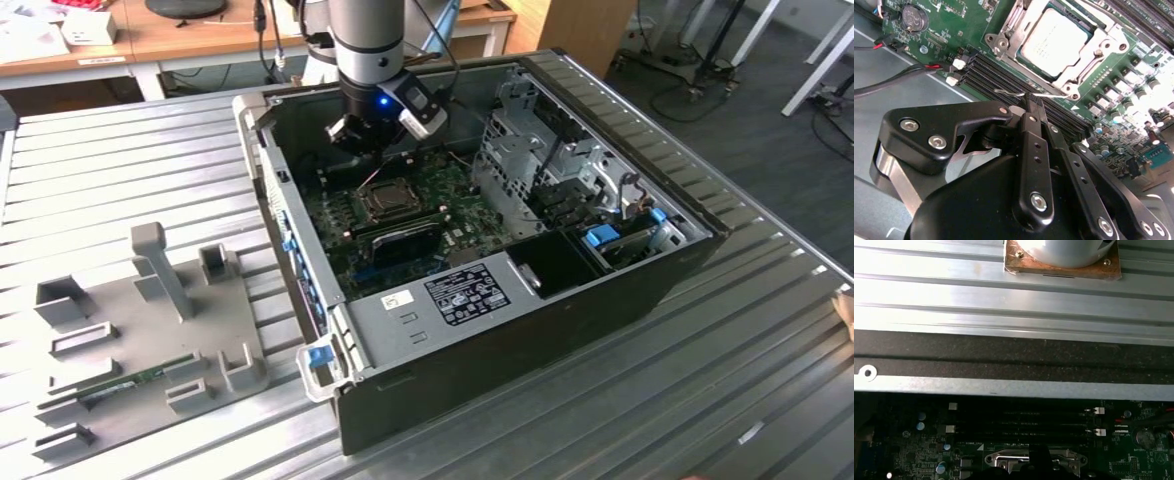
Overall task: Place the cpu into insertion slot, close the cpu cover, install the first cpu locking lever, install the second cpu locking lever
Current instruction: 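Install the first cpu locking lever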
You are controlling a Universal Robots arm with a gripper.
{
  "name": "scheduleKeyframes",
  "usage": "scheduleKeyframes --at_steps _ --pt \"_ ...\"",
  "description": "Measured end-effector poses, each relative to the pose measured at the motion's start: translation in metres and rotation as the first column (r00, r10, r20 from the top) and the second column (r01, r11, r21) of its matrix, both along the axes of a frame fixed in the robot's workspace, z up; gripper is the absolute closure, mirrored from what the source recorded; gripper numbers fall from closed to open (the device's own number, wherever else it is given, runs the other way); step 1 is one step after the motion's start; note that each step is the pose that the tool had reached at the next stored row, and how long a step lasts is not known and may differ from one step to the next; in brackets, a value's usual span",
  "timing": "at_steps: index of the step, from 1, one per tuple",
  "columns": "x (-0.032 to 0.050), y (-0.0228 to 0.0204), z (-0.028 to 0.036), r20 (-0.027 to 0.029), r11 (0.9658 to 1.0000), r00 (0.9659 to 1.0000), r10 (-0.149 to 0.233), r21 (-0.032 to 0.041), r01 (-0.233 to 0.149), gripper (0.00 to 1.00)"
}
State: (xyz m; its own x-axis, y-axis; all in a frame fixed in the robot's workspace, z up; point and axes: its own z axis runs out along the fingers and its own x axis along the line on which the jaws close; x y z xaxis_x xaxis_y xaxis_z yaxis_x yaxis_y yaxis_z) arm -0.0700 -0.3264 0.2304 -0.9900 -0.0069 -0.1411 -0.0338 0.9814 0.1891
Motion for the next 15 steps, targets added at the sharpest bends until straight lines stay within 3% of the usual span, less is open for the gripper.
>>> scheduleKeyframes --at_steps 15 --pt "0.0002 0.0012 -0.0047 -0.0001 1.0000 1.0000 0.000 0.0015 0.000 0.90"
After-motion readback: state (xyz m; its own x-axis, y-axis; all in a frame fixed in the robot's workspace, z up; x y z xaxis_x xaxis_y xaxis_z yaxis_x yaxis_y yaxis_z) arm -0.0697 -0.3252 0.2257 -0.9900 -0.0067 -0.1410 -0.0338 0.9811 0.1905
